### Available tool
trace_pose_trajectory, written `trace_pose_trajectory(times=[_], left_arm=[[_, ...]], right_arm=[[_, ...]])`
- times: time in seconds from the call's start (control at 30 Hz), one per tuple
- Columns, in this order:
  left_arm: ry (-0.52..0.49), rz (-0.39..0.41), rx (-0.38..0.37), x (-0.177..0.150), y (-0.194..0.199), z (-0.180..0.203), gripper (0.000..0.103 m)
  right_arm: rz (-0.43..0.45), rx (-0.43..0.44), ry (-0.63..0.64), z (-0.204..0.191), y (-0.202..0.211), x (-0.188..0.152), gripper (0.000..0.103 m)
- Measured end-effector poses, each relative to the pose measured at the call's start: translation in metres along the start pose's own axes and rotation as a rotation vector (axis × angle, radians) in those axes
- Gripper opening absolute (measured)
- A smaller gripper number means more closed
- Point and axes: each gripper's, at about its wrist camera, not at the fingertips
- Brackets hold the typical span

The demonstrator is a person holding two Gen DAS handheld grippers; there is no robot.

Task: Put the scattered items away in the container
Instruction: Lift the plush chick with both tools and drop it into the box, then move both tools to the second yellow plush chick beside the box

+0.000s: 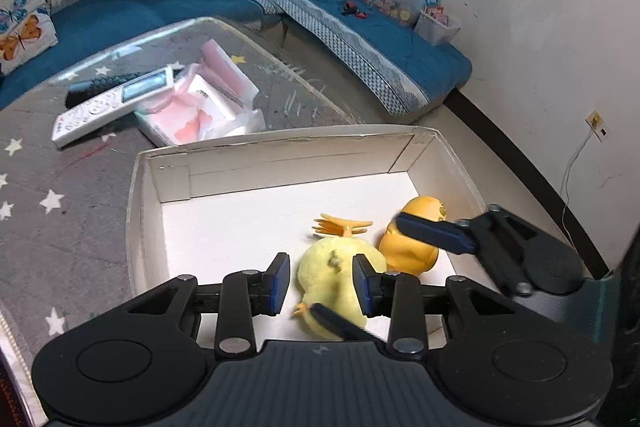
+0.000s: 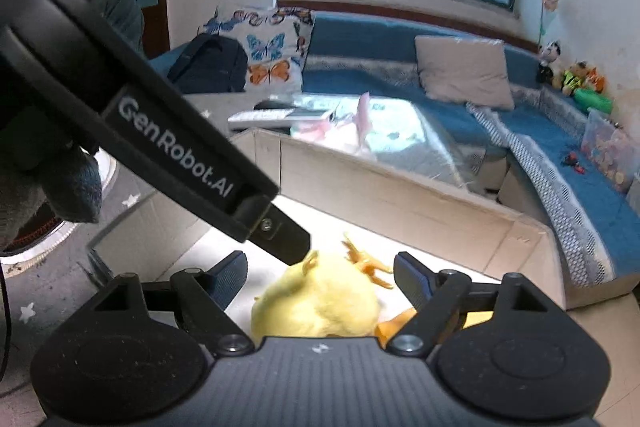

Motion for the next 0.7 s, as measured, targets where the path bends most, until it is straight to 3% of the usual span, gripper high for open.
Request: trace_pose_trajectory(times=[0.33,0.7], left_arm=[[-0.008,0.077,-0.015,-0.03,0.045,0.006,0.037],[-0.025,0.134,-0.026,-0.08,0.084,0.019,0.037]], right_arm=[[0.106,-0.02,-0.012,-0.009,0.073,-0.014,0.085],[0.093,0.033,0.003,-0.037,0.123,-0.055,0.085]])
Point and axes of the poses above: each gripper's, at about its wrist camera, not at the fingertips, and y roughly against the way its jaws point, z to its right, x to its top, and after that the axes turned 9 degrees about y, right-handed
